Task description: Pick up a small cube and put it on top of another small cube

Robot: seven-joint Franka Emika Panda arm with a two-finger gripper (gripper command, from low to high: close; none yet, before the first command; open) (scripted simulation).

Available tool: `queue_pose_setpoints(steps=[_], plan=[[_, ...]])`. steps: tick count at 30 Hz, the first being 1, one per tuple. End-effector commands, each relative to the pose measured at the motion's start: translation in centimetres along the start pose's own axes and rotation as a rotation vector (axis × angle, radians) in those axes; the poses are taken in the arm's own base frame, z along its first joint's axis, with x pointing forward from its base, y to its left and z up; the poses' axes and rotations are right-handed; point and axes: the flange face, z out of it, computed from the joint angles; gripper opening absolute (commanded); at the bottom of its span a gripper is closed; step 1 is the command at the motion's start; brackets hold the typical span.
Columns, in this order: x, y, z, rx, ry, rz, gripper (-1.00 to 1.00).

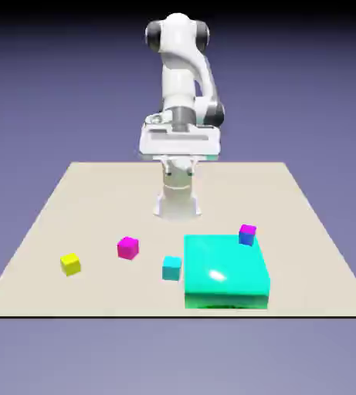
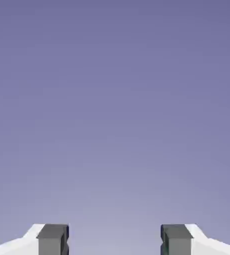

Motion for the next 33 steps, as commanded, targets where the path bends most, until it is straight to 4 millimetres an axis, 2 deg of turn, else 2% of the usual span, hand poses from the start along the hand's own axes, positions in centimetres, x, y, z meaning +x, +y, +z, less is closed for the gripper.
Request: queue_pose_setpoints(steps=[1, 11, 17, 22, 24, 32, 33], plan=[[-0.1, 0.7, 1.0, -0.031, -0.021, 0.074, 0.0], [-2.6, 8.6, 10.0, -0.369, -0.17, 0.833, 0.0], [-5.5, 13.7, 14.0, -0.602, -0.207, 1.297, 0.0], [-8.7, 17.7, 16.6, -0.818, -0.208, 1.682, 0.0], [-8.9, 17.9, 16.7, -0.829, -0.208, 1.701, 0.0], [-12.9, 20.3, 21.8, -0.829, -0.208, 1.701, 0.0], [-12.9, 20.3, 21.8, -0.829, -0.208, 1.701, -1.0]])
